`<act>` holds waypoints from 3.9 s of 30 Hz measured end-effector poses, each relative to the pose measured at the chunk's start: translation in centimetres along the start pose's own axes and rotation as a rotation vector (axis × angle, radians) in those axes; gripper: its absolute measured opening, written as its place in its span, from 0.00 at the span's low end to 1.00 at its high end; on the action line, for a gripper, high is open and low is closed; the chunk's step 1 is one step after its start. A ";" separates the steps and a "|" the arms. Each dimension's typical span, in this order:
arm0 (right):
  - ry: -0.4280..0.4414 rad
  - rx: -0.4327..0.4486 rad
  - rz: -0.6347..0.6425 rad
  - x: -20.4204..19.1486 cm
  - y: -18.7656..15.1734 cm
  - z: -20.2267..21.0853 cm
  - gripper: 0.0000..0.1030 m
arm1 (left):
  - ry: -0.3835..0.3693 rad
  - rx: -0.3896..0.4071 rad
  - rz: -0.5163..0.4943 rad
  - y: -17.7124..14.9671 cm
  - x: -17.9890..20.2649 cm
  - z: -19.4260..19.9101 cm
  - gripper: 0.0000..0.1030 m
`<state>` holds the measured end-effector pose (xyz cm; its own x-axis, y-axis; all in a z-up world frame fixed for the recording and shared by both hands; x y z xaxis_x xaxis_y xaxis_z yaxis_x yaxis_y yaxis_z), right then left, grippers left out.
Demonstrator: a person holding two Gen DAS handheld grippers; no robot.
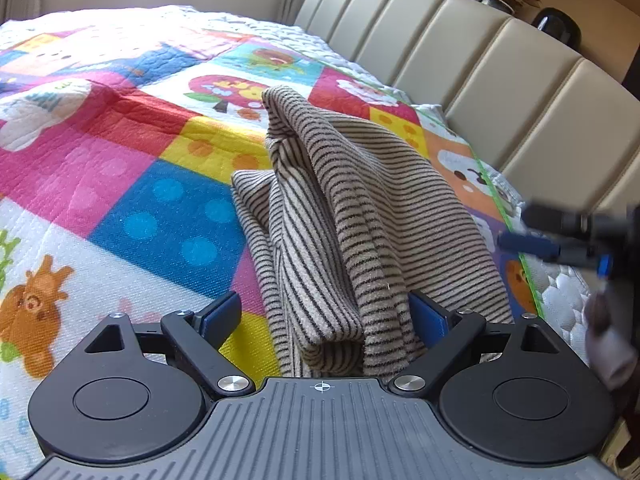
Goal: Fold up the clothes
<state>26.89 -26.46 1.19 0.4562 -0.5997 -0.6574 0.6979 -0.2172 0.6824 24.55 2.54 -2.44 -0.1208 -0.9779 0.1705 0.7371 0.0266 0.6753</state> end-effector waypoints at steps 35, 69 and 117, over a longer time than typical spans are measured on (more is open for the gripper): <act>-0.172 0.077 0.161 -0.4 -3.6 -2.2 0.85 | -0.135 0.044 -0.036 1.4 0.4 2.3 0.49; 0.067 -0.134 0.043 0.6 -3.2 -5.3 0.87 | -0.169 -0.102 0.055 2.4 -3.2 -0.3 0.95; -0.565 -0.257 0.513 4.4 11.2 -17.5 0.66 | -0.129 0.258 -0.149 9.4 -3.0 -8.3 0.96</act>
<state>46.34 -18.06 0.33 0.4542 -0.8905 0.0254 0.6138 0.3334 0.7156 37.31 3.97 -2.57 -0.3104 -0.9411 0.1341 0.5140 -0.0475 0.8565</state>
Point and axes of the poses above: each gripper's, at about its wrist camera, not at the fingertips, and z roughly against the way its jaws point, x to its right, y to its top, the point moved 2 cm from there along -z, roughly the way its jaws point, and after that the axes turned 14 degrees about y, right-handed, at the moved point
